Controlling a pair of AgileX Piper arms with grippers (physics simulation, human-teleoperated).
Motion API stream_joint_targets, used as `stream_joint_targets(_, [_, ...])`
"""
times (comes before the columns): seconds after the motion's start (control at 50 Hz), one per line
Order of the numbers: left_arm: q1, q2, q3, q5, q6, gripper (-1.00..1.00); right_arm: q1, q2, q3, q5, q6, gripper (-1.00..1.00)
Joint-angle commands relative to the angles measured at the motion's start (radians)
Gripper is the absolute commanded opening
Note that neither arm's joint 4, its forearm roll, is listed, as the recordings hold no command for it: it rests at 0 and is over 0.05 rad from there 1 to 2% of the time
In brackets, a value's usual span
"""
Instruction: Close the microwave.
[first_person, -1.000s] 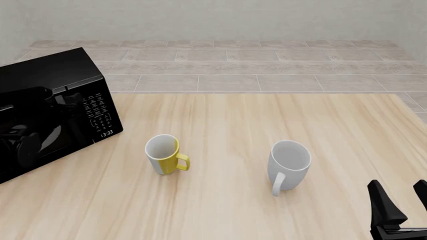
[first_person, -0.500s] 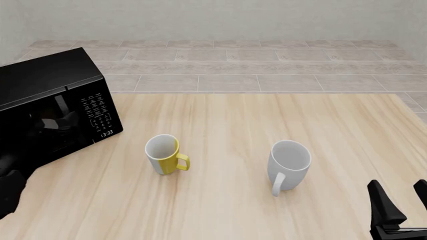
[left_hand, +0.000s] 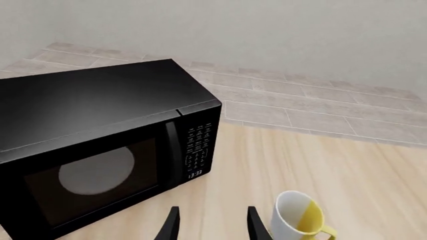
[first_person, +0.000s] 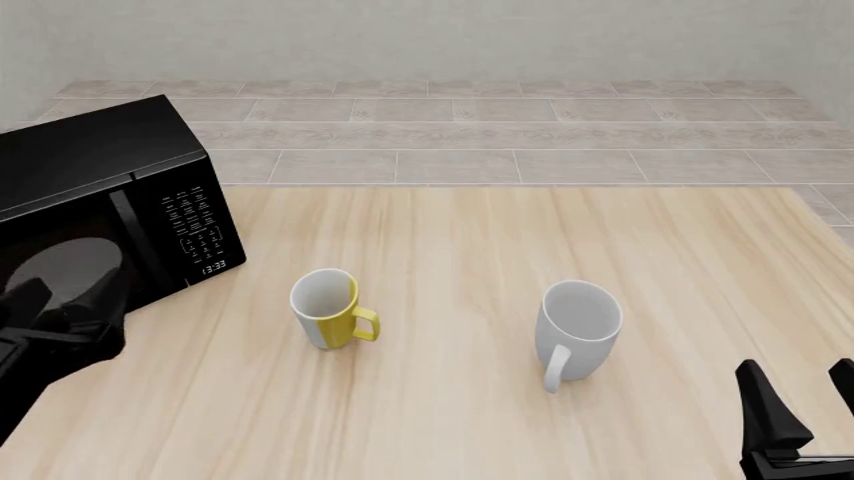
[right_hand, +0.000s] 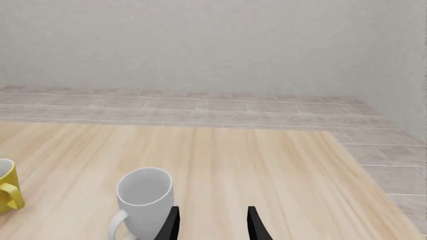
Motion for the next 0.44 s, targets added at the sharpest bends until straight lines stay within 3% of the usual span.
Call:
stream_joint_targets(0.02, [-0.024,-0.273,0.03,0.197,0.006,1.0,-0.002,0.0,0.0,-0.002,-0.005,1.0])
stream_joint_targets(0.2, [-0.04,-0.385,0.037,0.294,-0.008,1.0,-0.002,0.003,0.0,-0.003,-0.006,1.0])
stream_joint_targets(0.44, [-0.043,-0.543,0.076,0.411,0.028,1.0,-0.002,0.0,0.0,-0.002,-0.006,1.0])
